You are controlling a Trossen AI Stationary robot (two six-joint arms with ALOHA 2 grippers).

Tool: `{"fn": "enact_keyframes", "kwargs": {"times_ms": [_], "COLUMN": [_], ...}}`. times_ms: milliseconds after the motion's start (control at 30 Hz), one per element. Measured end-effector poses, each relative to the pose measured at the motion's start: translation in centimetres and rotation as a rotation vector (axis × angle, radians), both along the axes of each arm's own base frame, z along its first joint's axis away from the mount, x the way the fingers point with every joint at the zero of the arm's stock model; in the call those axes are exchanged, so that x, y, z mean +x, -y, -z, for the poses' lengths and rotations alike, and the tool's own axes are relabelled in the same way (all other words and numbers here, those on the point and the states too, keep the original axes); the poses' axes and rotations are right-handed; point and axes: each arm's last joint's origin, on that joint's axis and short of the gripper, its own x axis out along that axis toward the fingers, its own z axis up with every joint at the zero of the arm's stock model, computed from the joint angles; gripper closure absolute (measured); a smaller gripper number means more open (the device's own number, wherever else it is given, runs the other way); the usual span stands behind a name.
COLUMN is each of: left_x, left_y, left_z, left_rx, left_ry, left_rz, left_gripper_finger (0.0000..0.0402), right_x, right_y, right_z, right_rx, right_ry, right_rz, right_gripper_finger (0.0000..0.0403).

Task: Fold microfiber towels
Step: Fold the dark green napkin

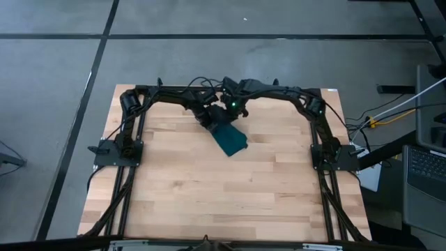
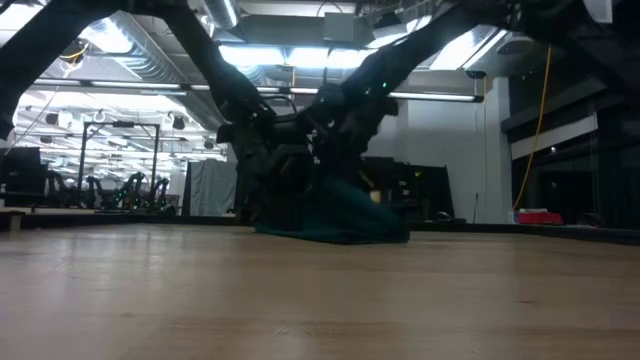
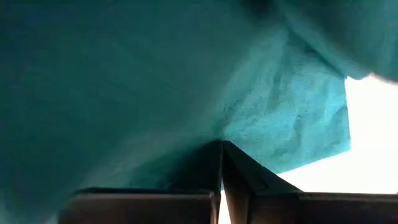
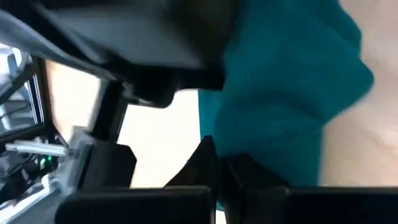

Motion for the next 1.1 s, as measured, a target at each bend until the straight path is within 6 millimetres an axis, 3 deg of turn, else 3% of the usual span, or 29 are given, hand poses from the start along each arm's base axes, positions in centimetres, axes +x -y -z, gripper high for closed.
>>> {"fn": "enact_keyframes", "kwargs": {"times_ms": [67,233,533,700,867,1100], "left_x": [-0.2,-0.4,-0.4,-0.6,-0.6,-0.6], "left_y": [-0.1,-0.4,-0.5,-0.8,-0.8,-0.8], "left_z": [0.2,0.4,0.5,0.6,0.7,0.7], "left_rx": [-0.012,-0.035,-0.032,-0.073,-0.077,-0.082], "left_ry": [0.003,0.028,0.055,0.076,0.076,0.08], "left_rz": [-0.012,-0.045,-0.041,-0.055,-0.059,-0.064], "left_gripper_finger": [0.0399,0.0399,0.0399,0.04,0.04,0.0399], "right_x": [0.5,1.5,1.6,1.3,0.6,0.6], "right_y": [-0.3,0.1,0.3,0.2,-0.5,-1.4], "right_z": [0.9,0.5,1.0,1.1,0.1,-1.0], "right_rx": [0.034,0.05,0.147,0.149,0.189,0.219], "right_ry": [0.001,0.115,0.145,0.122,0.096,0.127], "right_rz": [-0.001,0.018,-0.004,-0.02,-0.044,-0.083], "right_gripper_finger": [0.0402,0.0383,0.0239,0.0191,0.0179,0.0203]}}
